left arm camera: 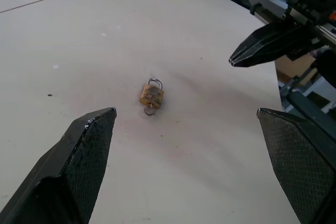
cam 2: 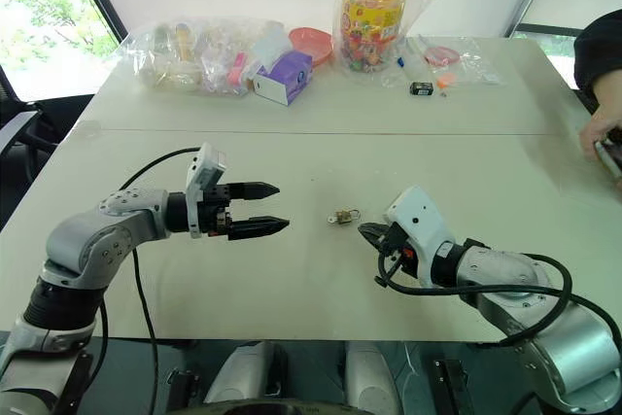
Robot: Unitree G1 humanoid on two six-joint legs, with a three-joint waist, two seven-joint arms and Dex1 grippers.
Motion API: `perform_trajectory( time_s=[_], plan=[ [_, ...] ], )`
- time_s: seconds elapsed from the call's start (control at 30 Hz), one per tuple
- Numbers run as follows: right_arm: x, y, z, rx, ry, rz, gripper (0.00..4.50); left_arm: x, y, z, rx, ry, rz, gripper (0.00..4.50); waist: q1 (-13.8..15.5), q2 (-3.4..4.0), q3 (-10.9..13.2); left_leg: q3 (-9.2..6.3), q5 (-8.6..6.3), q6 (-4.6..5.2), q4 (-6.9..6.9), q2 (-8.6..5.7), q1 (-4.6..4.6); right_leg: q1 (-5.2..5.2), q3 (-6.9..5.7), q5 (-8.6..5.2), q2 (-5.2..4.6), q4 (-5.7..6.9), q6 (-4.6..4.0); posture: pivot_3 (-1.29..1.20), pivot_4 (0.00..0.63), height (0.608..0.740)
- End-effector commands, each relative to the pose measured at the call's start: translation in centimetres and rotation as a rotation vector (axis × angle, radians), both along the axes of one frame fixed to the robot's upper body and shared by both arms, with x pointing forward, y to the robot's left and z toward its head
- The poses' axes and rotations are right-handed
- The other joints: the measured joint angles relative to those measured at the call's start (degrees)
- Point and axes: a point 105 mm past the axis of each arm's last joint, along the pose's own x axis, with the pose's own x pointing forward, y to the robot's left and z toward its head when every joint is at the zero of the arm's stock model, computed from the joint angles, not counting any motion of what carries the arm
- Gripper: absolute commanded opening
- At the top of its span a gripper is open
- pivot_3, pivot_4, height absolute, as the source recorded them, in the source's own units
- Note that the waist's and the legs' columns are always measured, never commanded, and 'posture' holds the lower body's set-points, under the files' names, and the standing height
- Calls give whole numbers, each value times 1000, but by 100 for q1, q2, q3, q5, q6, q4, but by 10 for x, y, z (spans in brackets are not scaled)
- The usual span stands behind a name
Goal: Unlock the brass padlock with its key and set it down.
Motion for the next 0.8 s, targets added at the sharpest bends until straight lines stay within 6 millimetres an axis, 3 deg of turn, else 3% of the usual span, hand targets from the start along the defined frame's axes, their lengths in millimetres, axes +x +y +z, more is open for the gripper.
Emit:
perform_trajectory(
  time_s=[0.03, 0.8],
  plan=[
    [-2, 1, 10, -27, -52, 18, 0, -1, 1, 7, -8, -34, -37, 4456, 0, 0, 0, 0, 0, 0, 0, 0, 0, 0, 0, 0, 0, 0, 0, 0, 150, 735],
    [13, 2, 9, -99, -109, 69, 0, -2, 2, 6, -3, -24, -18, 4456, -1, -1, 1, 1, 0, 0, 2, 1, -1, 0, 1, 0, -1, 0, 1, 0, 150, 735]
  ],
)
